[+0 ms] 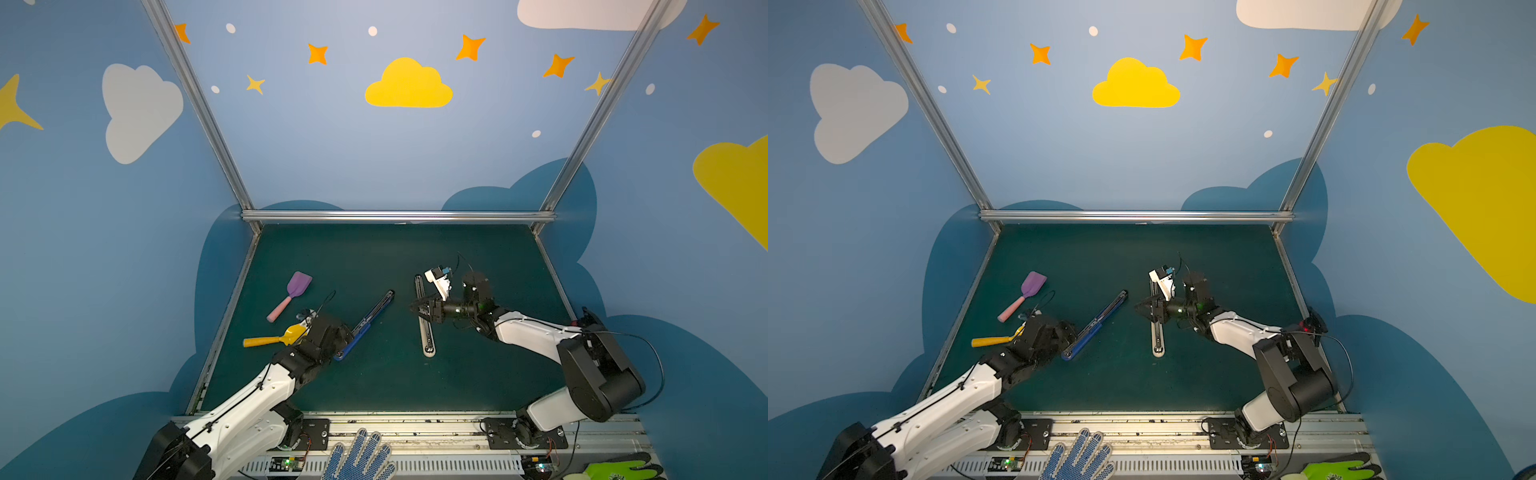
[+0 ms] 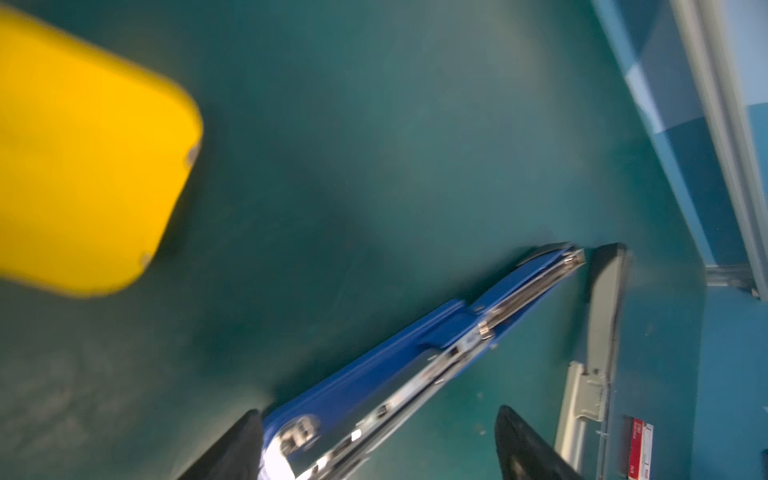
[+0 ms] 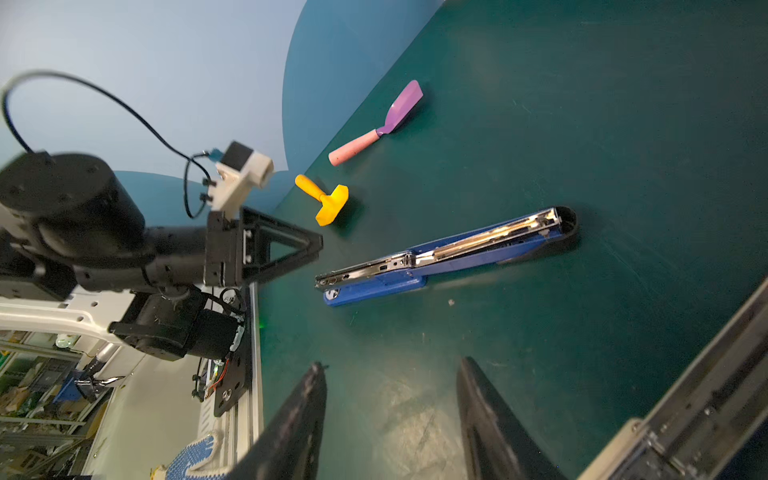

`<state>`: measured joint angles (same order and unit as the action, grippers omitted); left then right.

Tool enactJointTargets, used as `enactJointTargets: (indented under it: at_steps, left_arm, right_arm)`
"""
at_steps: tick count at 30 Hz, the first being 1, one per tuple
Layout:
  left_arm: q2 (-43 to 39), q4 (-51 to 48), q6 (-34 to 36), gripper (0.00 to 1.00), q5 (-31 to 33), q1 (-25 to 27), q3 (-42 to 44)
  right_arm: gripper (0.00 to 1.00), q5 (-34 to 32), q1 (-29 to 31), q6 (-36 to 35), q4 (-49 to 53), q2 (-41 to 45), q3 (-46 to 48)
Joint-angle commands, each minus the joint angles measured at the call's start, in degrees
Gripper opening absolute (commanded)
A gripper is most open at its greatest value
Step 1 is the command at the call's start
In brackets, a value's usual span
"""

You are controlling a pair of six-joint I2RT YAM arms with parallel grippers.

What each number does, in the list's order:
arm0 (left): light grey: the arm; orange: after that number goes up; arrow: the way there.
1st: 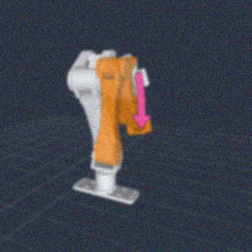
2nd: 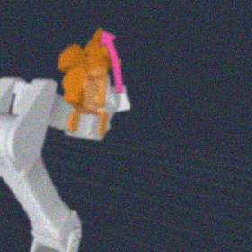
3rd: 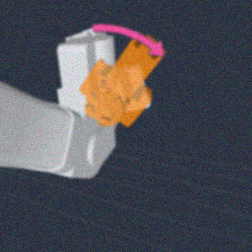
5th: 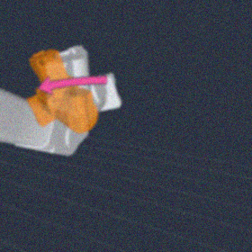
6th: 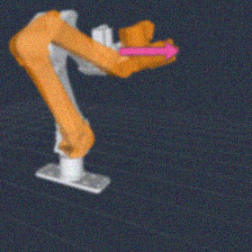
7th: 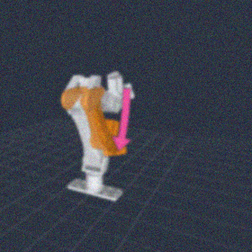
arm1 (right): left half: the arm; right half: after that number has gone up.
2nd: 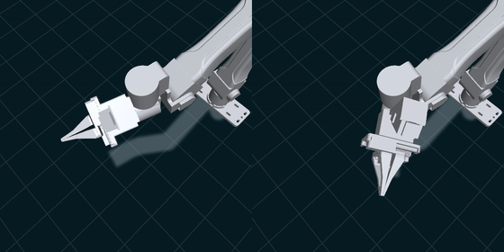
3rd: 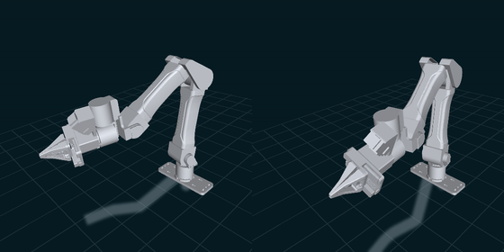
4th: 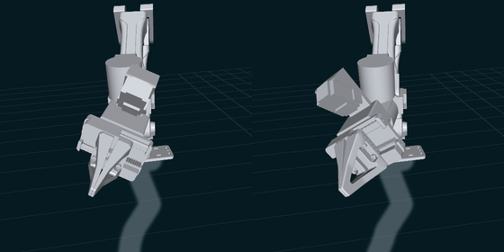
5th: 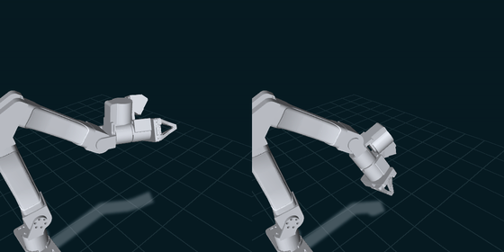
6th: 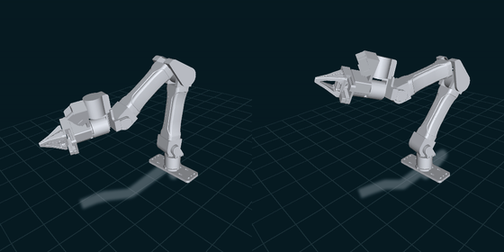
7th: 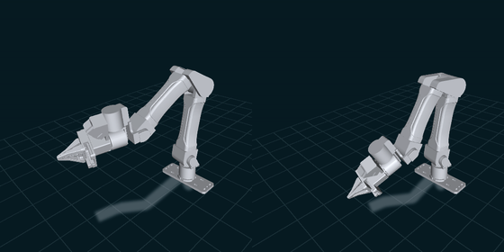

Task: Load the staples into the stapler
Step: 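Lower the opened blue stapler flat onto the table with the left gripper, then release the blue stapler and raise both grippers above the two opened staplers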

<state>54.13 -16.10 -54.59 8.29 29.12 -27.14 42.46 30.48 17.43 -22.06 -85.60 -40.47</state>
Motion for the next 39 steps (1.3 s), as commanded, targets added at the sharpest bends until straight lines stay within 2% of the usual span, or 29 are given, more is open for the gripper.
enactJointTargets:
  at_steps: [1, 4, 10, 16, 20, 25, 28, 32, 36, 39]
  left_arm:
    - [4.67, -5.91, 10.14, 0.88, -4.82, -3.02, -5.47]
    - [11.92, -8.79, 14.35, 0.88, -8.19, -3.54, -11.12]
    - [27.64, -17.38, 25.5, 0.86, -15.93, -3.02, -23.26]
    - [35.24, -21.32, 29.74, 0.85, -12.06, -0.79, -29.03]
    - [40.98, -23.71, 31.5, 0.81, -8.46, 2.75, -32.74]
    - [46.17, -24.19, 31.58, 0.62, -9.2, 4.66, -36.17]
    - [48.06, -24.07, 31.38, 0.41, -10.24, 5.21, -38.46]
    - [50.92, -23.72, 30.57, 0.23, -12.15, 5.59, -43.08]
    - [54.74, -23.54, 27.98, 0.14, -13.43, 5.71, -48.09]
    - [57.55, -23.84, 26.56, 0.14, -13.99, 6.24, -52.23]
  right_arm:
    - [0.51, -1.17, 0.28, -3.06, 7.79, 2.83, -0.69]
    - [0.51, -2.26, 0.28, -4.39, 13.69, 4.22, -2.39]
    - [0.51, -4.02, 0.28, -5.75, 18.11, 6.78, -2.68]
    - [0.51, -4.83, 0.21, -5.41, 18.7, 8.66, -1.12]
    - [0.5, -5.58, 0.12, -5.93, 20.31, 9.4, -0.88]
    - [0.5, -6.5, -0.31, -6.29, 22.57, 10.99, -0.85]
    - [0.49, -7.42, -0.59, -6.14, 23.51, 12.31, -0.25]
    - [0.49, -8.76, -1.03, -5.63, 24.67, 14.12, 0.89]
    - [0.49, -10.55, -1.52, -5.01, 26.19, 16.11, 1.6]
    - [0.49, -11.36, -1.91, -4.73, 26.98, 17.94, 3.05]
